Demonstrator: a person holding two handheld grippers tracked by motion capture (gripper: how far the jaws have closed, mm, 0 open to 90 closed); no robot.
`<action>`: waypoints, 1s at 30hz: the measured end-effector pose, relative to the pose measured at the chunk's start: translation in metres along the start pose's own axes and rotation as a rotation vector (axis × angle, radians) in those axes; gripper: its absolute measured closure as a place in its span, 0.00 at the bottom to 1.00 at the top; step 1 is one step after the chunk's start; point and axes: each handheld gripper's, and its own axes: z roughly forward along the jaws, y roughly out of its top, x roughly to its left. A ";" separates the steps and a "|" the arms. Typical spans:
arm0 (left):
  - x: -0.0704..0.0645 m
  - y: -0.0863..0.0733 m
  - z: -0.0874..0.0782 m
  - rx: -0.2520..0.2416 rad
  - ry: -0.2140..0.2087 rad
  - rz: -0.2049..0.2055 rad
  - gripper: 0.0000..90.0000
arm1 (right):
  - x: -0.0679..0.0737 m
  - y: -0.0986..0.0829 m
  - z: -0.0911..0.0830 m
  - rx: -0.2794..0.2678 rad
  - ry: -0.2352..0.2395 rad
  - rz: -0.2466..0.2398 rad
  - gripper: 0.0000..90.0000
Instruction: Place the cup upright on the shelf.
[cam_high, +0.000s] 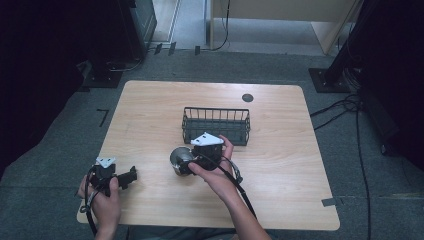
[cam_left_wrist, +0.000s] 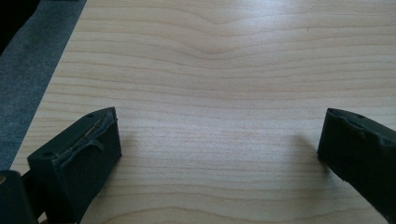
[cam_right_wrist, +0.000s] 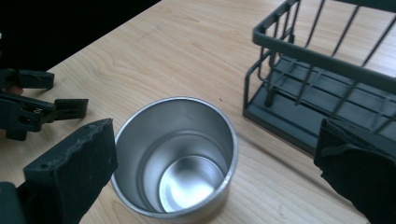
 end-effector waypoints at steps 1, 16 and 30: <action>0.000 0.000 0.000 0.000 0.001 0.000 0.00 | 0.003 0.000 0.003 0.006 0.013 -0.001 0.00; -0.001 0.000 0.000 -0.001 -0.002 -0.002 0.00 | 0.018 -0.006 0.025 0.055 0.025 -0.018 0.00; -0.001 0.000 0.000 0.000 -0.003 0.001 0.00 | 0.020 -0.017 0.053 0.122 -0.023 -0.019 0.04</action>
